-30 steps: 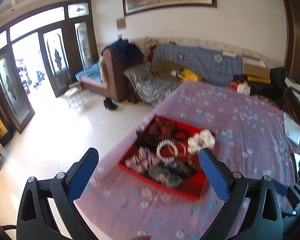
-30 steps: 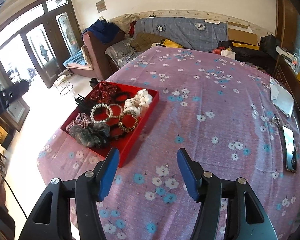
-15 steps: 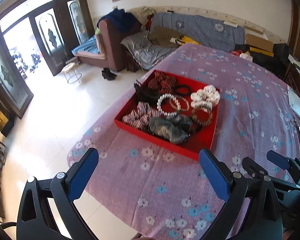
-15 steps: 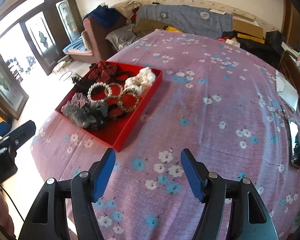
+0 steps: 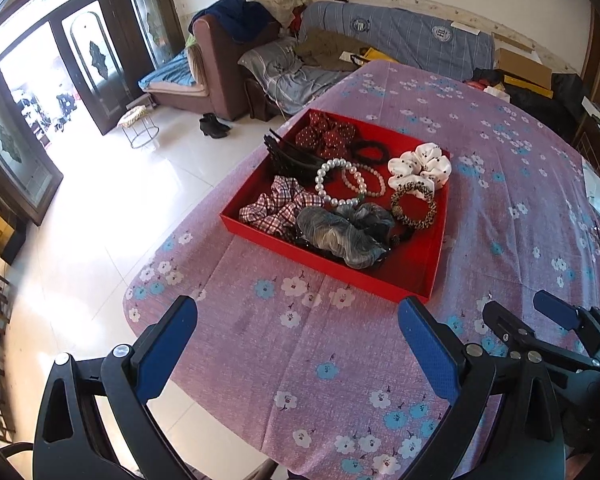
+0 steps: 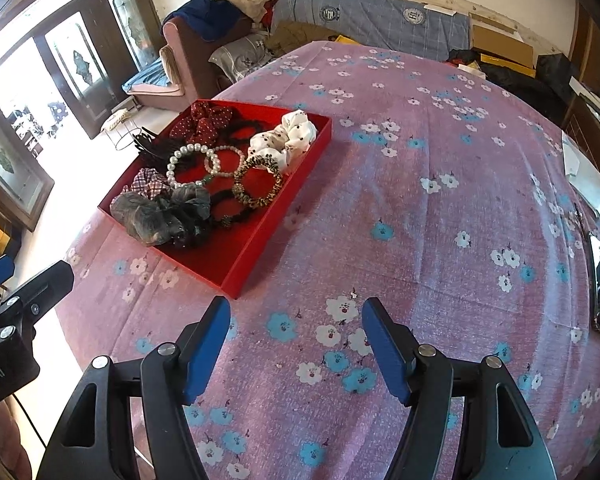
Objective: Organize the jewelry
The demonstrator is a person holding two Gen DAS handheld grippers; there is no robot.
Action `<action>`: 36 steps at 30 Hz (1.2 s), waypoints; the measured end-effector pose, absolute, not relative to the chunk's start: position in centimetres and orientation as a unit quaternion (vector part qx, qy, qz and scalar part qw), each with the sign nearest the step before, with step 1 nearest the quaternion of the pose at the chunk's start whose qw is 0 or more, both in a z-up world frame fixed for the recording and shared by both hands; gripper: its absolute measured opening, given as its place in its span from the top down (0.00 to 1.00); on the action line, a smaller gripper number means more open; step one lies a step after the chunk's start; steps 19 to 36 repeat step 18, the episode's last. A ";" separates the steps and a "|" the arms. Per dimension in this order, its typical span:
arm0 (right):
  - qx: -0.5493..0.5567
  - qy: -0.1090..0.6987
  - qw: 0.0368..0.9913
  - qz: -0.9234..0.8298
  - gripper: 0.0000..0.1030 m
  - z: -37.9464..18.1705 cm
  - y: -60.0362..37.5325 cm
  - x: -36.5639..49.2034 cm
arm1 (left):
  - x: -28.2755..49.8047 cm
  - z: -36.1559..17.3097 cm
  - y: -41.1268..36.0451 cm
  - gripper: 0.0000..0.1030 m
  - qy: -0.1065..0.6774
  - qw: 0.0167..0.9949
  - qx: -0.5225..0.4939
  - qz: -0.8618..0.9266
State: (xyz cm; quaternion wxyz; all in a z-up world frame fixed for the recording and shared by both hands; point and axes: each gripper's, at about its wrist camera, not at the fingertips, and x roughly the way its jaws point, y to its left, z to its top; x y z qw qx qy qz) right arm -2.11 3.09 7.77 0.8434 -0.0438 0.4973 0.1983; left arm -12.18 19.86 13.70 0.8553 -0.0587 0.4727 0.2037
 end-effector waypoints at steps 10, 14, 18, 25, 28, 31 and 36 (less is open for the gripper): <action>-0.040 0.513 0.834 0.197 0.26 6.3 3.8 -1.9 | -11.0 12.5 20.6 0.03 0.493 0.846 -0.060 0.195; -0.045 0.517 0.832 0.194 0.26 5.9 4.2 -1.8 | -10.7 11.8 21.1 0.03 0.497 0.844 -0.066 0.193; -0.048 0.521 0.831 0.190 0.26 5.7 4.7 -1.6 | -10.7 11.8 21.3 0.03 0.491 0.845 -0.063 0.201; -0.048 0.521 0.831 0.190 0.26 5.7 4.7 -1.6 | -10.7 11.8 21.3 0.03 0.491 0.845 -0.063 0.201; -0.048 0.521 0.831 0.190 0.26 5.7 4.7 -1.6 | -10.7 11.8 21.3 0.03 0.491 0.845 -0.063 0.201; -0.048 0.521 0.831 0.190 0.26 5.7 4.7 -1.6 | -10.7 11.8 21.3 0.03 0.491 0.845 -0.063 0.201; -0.048 0.521 0.831 0.190 0.26 5.7 4.7 -1.6 | -10.7 11.8 21.3 0.03 0.491 0.845 -0.063 0.201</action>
